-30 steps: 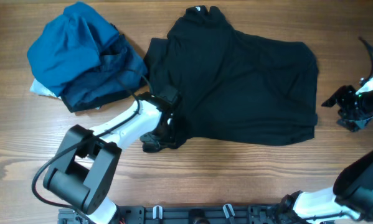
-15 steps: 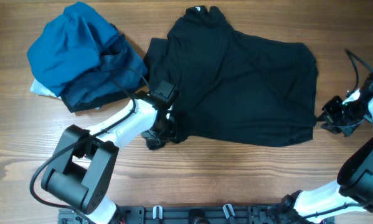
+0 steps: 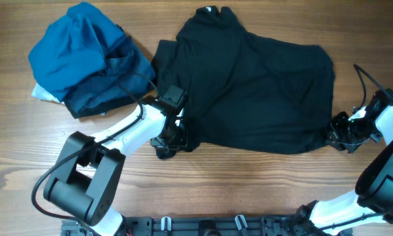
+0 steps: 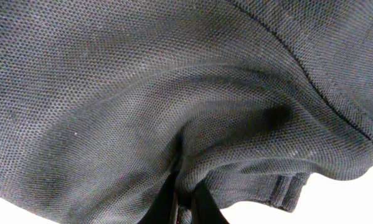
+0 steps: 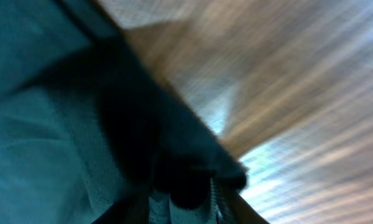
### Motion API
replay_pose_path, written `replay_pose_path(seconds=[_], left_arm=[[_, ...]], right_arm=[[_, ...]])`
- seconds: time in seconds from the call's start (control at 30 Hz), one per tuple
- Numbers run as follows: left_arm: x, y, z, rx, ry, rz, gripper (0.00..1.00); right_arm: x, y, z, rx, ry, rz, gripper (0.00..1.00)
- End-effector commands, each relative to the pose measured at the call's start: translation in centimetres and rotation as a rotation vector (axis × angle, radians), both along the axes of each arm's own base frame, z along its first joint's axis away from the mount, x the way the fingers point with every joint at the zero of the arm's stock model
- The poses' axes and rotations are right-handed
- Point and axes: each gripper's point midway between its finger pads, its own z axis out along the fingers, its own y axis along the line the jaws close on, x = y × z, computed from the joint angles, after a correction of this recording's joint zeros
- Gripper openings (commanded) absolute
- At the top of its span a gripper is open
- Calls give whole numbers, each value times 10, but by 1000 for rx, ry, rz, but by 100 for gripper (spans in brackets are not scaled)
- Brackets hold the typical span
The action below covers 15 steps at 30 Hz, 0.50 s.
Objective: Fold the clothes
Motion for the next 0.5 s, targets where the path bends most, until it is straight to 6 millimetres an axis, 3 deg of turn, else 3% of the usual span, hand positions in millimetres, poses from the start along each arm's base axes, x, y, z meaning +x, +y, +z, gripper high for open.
replay_pose_path(seconds=[0.0,0.2,0.37,0.47], left_arm=[[-4,-1,2,-22,10,6,4],[-4,-1,2,-22,9,5,5],[-4,-1,2,-22,10,6,5],[-3,-2,2,-22,9,5,5]], right_arm=[[10,15,2,88,-62,22,38],[17,25,10,144,-135,88,34],[0,8,2,43,-8,29,33],[26,18,30,115,-169,96,33]])
